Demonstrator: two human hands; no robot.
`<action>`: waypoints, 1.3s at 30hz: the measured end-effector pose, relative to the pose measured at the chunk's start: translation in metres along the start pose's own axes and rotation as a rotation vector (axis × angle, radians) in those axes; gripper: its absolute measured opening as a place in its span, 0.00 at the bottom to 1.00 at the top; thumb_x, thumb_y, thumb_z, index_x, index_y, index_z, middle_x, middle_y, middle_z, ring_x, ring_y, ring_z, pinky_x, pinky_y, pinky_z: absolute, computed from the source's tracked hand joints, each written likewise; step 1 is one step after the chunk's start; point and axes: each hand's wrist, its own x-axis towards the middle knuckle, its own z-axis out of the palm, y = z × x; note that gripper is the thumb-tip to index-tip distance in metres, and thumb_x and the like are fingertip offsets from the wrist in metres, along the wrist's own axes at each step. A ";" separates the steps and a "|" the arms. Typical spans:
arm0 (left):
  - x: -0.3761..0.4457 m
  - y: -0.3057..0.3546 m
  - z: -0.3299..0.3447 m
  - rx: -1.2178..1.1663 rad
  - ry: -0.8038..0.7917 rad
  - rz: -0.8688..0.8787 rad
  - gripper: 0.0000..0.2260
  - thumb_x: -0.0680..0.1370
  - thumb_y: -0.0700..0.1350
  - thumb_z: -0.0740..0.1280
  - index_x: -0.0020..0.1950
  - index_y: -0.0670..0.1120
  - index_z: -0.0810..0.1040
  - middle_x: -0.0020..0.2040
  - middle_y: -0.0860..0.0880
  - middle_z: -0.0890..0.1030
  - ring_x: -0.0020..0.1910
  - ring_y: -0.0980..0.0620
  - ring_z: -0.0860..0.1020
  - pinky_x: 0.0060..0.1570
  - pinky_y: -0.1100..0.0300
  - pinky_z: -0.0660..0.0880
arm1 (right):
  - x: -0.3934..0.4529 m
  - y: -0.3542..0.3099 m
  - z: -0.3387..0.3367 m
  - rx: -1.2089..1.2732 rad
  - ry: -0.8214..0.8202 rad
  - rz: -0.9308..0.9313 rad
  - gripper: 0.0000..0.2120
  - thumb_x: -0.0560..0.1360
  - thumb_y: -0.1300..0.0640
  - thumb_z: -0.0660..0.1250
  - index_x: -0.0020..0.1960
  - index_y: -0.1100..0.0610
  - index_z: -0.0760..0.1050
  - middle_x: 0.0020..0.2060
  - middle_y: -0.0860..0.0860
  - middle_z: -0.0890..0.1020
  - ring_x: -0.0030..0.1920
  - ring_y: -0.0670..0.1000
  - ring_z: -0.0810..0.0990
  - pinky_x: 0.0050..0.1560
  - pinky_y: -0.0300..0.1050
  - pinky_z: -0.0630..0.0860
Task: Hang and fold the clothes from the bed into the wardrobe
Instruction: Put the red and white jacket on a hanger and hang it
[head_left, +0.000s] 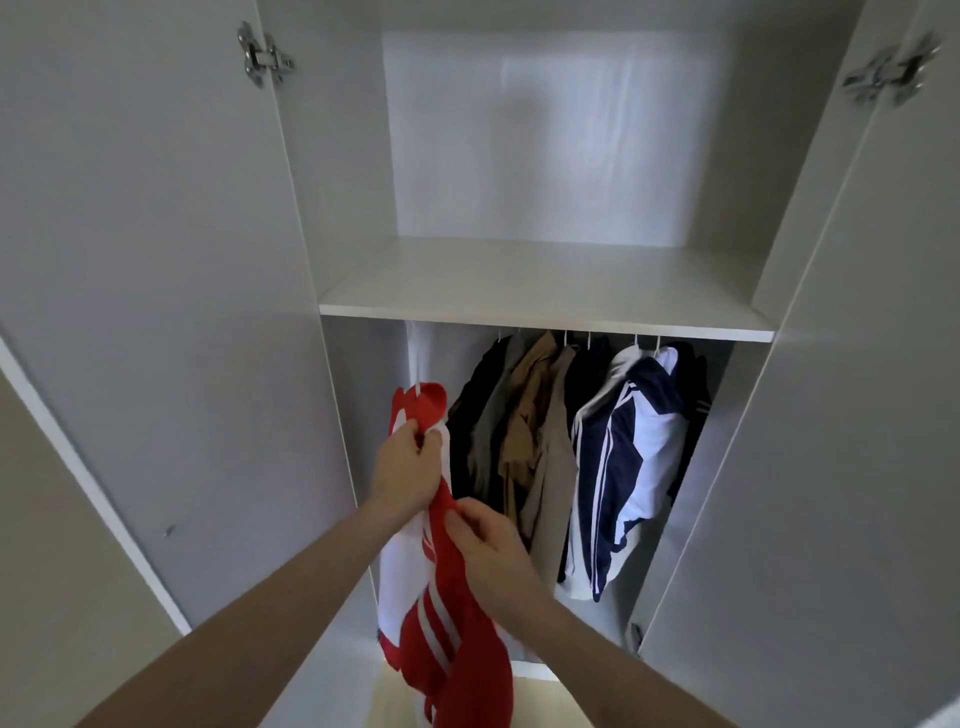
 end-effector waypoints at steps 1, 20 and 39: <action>0.008 -0.003 0.001 0.001 0.027 -0.009 0.14 0.84 0.45 0.60 0.45 0.38 0.74 0.33 0.48 0.74 0.31 0.51 0.72 0.35 0.56 0.69 | 0.011 0.000 -0.005 -0.023 -0.063 -0.008 0.14 0.85 0.50 0.59 0.48 0.53 0.80 0.37 0.52 0.78 0.37 0.49 0.76 0.40 0.42 0.74; 0.162 -0.108 0.029 0.309 0.074 -0.186 0.15 0.85 0.43 0.56 0.62 0.39 0.79 0.49 0.41 0.82 0.49 0.37 0.81 0.46 0.54 0.73 | 0.146 0.066 -0.120 -0.184 -0.097 0.222 0.06 0.82 0.54 0.67 0.55 0.49 0.82 0.36 0.39 0.81 0.38 0.43 0.80 0.39 0.36 0.76; 0.336 -0.144 0.097 0.116 -0.044 -0.121 0.17 0.84 0.40 0.55 0.69 0.44 0.76 0.57 0.42 0.82 0.54 0.42 0.81 0.54 0.54 0.77 | 0.282 0.079 -0.101 -0.040 0.175 0.284 0.05 0.80 0.64 0.68 0.50 0.57 0.82 0.33 0.48 0.79 0.29 0.44 0.77 0.32 0.38 0.72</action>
